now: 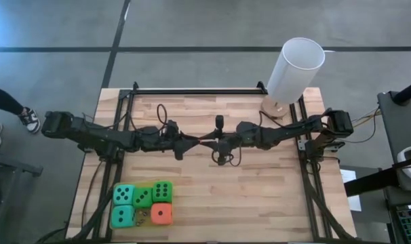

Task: Pick & Place Dice
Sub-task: Put the orange dice into the yellow bin

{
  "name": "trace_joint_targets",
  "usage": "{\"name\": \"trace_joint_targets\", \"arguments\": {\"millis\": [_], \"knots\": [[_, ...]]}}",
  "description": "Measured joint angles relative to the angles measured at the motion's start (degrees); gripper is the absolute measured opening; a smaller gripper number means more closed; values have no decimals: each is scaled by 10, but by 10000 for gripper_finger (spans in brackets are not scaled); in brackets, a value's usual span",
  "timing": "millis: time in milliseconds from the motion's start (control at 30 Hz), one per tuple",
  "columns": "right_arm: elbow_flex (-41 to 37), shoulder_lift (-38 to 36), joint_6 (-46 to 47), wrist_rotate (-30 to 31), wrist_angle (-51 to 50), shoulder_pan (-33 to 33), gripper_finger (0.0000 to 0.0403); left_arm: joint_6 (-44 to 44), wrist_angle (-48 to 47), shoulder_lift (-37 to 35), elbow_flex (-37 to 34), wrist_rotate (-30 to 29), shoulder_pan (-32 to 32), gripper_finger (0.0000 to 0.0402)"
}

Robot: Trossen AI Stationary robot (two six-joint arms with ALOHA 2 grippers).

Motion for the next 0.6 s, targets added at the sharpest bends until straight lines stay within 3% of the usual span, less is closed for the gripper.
{"name": "trace_joint_targets", "arguments": {"millis": [600], "knots": [[6,-1,1,-37,21,4,50,2,37,1,0,24,0,97]]}}
